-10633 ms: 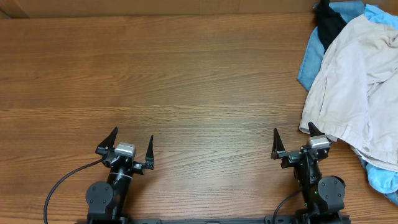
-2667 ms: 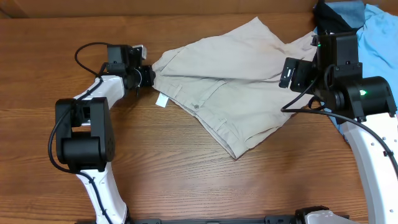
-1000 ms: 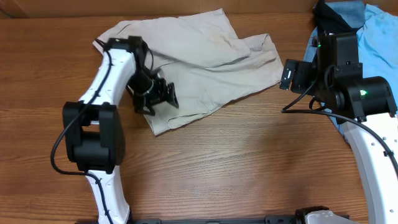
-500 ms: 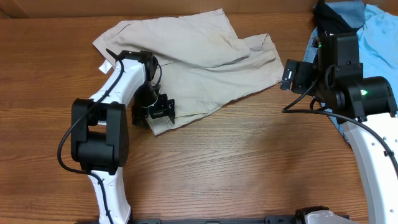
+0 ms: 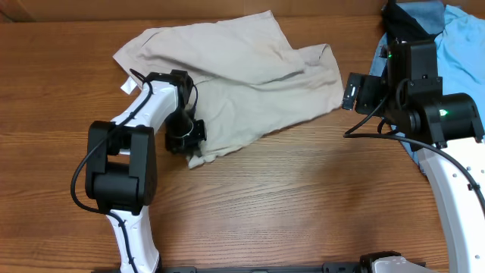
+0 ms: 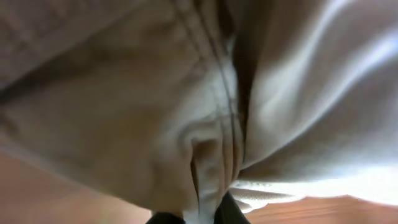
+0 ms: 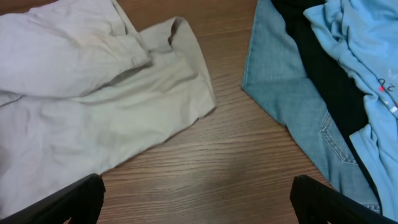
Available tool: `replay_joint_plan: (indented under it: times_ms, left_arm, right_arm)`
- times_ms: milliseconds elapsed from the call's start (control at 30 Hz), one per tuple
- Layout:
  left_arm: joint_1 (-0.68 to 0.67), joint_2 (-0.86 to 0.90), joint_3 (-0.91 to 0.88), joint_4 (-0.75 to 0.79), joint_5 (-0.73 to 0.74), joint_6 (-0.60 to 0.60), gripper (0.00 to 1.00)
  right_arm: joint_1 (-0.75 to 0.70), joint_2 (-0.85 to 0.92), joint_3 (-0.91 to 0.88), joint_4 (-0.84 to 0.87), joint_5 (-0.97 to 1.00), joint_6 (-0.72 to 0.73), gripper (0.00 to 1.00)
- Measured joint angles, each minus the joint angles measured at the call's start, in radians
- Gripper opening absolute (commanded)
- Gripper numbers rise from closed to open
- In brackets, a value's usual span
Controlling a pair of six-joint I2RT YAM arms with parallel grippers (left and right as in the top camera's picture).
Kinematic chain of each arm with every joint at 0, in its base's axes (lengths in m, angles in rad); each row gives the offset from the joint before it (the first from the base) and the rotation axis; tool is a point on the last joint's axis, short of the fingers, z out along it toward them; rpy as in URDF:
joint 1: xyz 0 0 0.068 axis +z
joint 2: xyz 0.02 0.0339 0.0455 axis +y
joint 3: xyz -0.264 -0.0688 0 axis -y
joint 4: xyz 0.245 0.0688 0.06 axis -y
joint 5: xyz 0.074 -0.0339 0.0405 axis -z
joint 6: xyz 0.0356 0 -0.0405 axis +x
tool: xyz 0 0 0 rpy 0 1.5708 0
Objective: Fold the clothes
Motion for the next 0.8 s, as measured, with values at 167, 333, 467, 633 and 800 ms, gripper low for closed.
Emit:
replay_joint_plan:
  times_ms: [167,333,467,633,800]
  left_arm:
    - [0.047,0.000,-0.005,-0.108,-0.199,-0.012,0.04]
    - [0.156,0.000,-0.006,-0.134,-0.349,-0.017,0.11]
    - [0.245,0.000,-0.006,-0.140,-0.402,-0.034,0.34]
    - [0.292,0.000,-0.007,-0.142,-0.411,-0.042,0.38]
    - [0.290,0.000,-0.007,-0.142,-0.412,-0.042,0.37]
  right_arm:
    - [-0.002,0.011,0.000,0.000,0.000,0.000,1.00]
    - [-0.011,0.087,0.000,-0.016,-0.013,0.000,1.00]
    - [-0.011,0.161,-0.023,-0.025,-0.089,0.000,1.00]
    - [-0.011,0.218,-0.139,0.071,-0.223,-0.023,1.00]
    - [-0.011,0.273,-0.281,0.129,-0.358,-0.060,1.00]
